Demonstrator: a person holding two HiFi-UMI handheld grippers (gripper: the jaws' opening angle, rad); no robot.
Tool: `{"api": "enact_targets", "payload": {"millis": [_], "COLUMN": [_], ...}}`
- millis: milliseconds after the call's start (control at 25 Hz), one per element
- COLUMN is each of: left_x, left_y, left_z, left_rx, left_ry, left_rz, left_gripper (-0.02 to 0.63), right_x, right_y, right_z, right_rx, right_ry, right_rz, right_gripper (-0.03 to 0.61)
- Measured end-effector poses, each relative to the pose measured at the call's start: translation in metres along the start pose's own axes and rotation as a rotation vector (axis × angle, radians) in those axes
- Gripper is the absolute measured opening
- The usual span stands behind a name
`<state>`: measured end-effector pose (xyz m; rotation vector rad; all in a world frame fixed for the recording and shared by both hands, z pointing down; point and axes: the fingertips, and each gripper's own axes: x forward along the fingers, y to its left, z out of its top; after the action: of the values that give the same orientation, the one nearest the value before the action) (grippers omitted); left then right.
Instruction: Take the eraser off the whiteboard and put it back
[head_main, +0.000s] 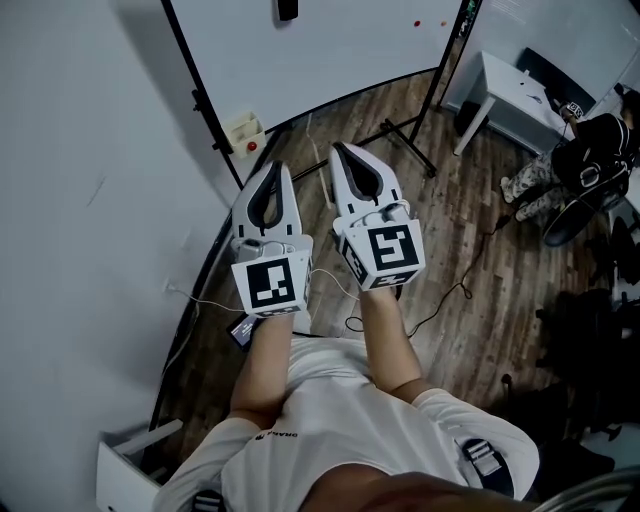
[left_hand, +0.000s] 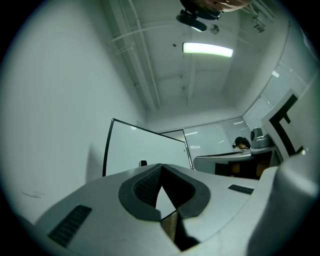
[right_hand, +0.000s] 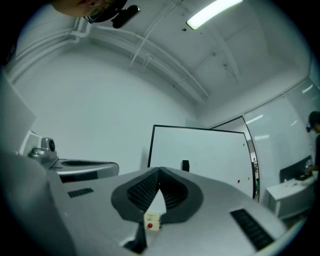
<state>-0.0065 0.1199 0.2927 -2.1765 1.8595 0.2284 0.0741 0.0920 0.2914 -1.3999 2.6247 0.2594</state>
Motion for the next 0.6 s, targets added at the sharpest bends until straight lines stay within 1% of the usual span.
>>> {"api": "enact_targets", "payload": {"millis": [160,320,440,600], "left_x": [0.037,0.083,0.119,0.159], "left_y": [0.017,0.038,0.056,0.074], "left_z": [-0.014,-0.031,-0.038,-0.054], "left_rx": [-0.006,-0.01,-0.011,-0.007], "left_ry": [0.001,0.009,-0.002,0.015], "left_rz": [-0.008,-0.026,-0.032,-0.057], "left_gripper": [0.003,0.003,0.003,0.003], "right_x": [0.038,0.087,0.124,0.165], "right_y": [-0.007,-0.022,-0.03,-0.043], "right_z": [-0.011,-0.017,-0.021,-0.037], "right_rx": [-0.001,-0.002,0.003,0.026], "right_ry": [0.031,0.017,0.004,0.013], "right_rz": [0.012,0.0,-0.007,-0.03], "right_gripper": [0.014,0.014,0.014,0.014]}}
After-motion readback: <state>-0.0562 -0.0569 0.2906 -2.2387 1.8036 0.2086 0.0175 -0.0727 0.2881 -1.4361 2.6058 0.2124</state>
